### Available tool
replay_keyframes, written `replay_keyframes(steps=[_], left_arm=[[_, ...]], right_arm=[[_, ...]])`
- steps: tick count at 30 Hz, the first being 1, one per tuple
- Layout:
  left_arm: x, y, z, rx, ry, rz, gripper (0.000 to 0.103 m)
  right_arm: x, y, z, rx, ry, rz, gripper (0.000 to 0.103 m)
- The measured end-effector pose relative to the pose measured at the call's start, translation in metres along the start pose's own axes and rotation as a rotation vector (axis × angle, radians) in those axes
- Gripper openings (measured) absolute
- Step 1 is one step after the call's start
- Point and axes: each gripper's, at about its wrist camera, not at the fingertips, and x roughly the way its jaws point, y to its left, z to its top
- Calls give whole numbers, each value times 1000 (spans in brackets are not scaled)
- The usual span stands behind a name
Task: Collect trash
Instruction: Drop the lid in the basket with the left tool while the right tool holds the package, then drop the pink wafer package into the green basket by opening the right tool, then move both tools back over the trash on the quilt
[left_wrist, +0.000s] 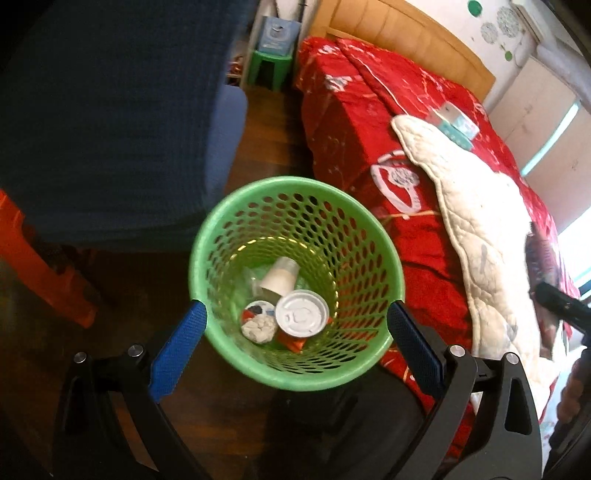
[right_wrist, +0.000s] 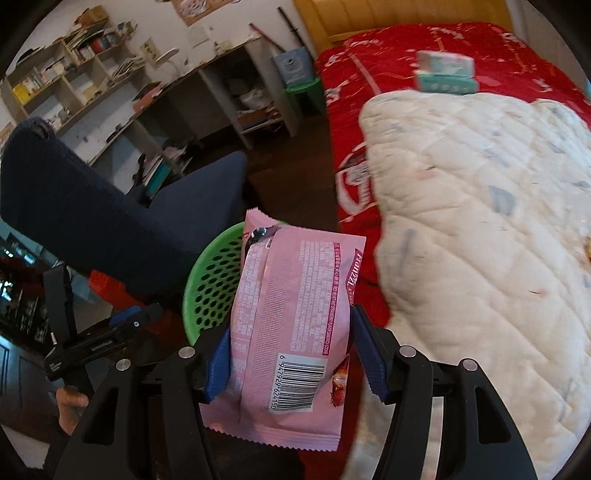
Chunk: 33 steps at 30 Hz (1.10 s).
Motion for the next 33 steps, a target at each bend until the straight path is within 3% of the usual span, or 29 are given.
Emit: replay_keyframes(steps=[12, 22, 33], left_arm=[[-16, 24, -1, -46, -33, 11, 96], [-13, 37, -2, -81, -22, 10, 96], [-17, 16, 3, -39, -38, -7, 96]], right_arm=[[78, 47, 25, -23, 83, 61, 58], [106, 50, 34, 127, 101, 197, 80], [64, 22, 21, 77, 42, 65, 80]])
